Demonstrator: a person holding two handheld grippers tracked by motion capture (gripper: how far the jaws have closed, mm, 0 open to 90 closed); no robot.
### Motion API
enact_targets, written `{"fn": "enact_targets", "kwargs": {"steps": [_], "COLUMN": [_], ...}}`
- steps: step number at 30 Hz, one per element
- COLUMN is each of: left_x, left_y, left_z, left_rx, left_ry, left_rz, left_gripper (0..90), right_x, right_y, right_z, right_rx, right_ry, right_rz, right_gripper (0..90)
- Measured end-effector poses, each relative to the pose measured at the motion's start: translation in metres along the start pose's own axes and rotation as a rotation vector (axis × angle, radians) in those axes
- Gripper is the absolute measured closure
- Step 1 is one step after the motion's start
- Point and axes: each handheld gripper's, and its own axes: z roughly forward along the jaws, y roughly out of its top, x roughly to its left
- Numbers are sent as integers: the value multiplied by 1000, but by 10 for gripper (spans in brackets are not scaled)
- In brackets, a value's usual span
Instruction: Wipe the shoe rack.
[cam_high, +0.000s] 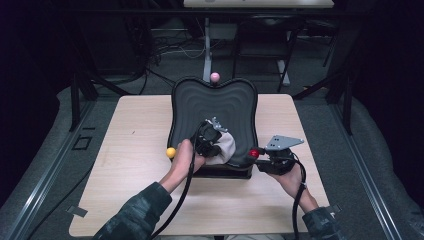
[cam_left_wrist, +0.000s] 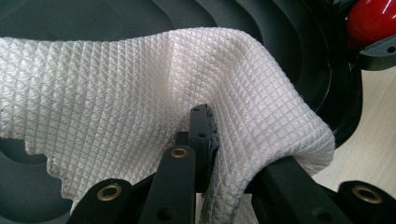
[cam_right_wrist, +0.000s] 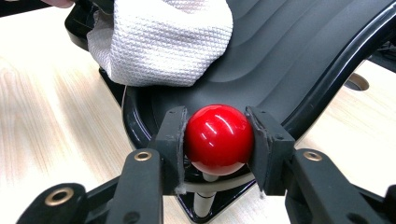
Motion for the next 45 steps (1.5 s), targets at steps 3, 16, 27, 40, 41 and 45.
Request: {"fn": "enact_targets", "kwargs": {"steps": [3, 16, 27, 40, 41, 45], "left_x": [1, 26, 45, 68, 69, 76], "left_y": [2, 41, 75, 109, 111, 118], "left_z": [0, 3, 8, 12, 12, 13], "left_rx": [-8, -23, -33, -52, -54, -78], "left_ry": [14, 92, 180, 260, 270, 257], "left_rz": [3, -28, -38, -71, -72, -117], "left_gripper": [826, 824, 825, 826, 825, 822], "right_x": [0, 0, 0, 0, 0, 0], "right_y": [0, 0, 1, 1, 1, 1], "right_z": [-1, -1, 0, -1, -1, -1], "right_rx": [8, 8, 9, 14, 14, 15], "right_ry": [-3, 0, -1, -9, -8, -7], "right_rz": [-2, -1, -1, -10, -10, -9], "right_gripper": [598, 598, 598, 599, 598, 599]}}
